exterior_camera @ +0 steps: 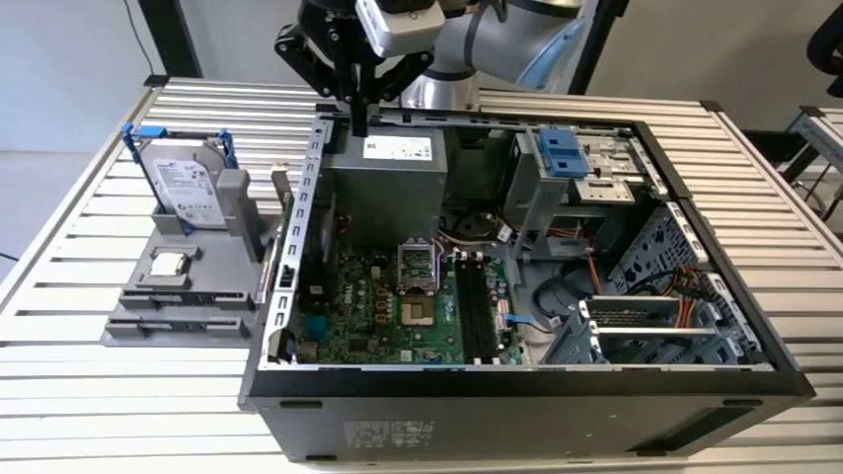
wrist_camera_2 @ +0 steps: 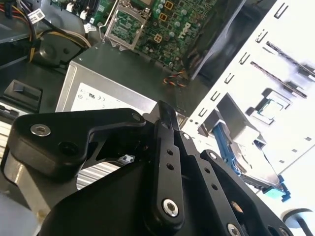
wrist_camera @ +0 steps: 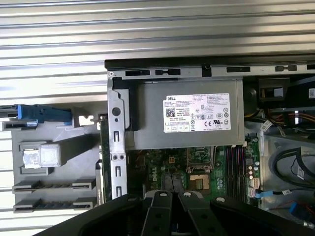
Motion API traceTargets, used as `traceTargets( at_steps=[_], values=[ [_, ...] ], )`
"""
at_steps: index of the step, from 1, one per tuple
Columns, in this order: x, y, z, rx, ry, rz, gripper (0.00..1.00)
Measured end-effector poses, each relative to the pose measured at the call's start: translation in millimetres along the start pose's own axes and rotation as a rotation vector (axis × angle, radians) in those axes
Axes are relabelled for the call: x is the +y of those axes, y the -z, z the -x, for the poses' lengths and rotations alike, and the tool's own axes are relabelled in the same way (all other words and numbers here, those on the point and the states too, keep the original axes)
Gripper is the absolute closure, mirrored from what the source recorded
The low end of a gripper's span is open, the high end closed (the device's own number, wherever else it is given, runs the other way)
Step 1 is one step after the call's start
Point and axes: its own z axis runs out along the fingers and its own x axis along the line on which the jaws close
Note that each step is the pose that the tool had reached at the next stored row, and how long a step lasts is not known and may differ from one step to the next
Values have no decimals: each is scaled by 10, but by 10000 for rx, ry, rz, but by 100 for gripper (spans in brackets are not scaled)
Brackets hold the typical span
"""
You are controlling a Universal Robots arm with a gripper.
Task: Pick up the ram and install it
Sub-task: 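Reach for the ram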
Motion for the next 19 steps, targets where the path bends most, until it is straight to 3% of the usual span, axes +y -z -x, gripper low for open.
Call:
traceTargets(
  at_steps=[6, 19],
  values=[
    [-2, 0, -27, 3, 0, 0, 100],
    [-18, 5, -257, 23, -1, -1, 100]
  ],
)
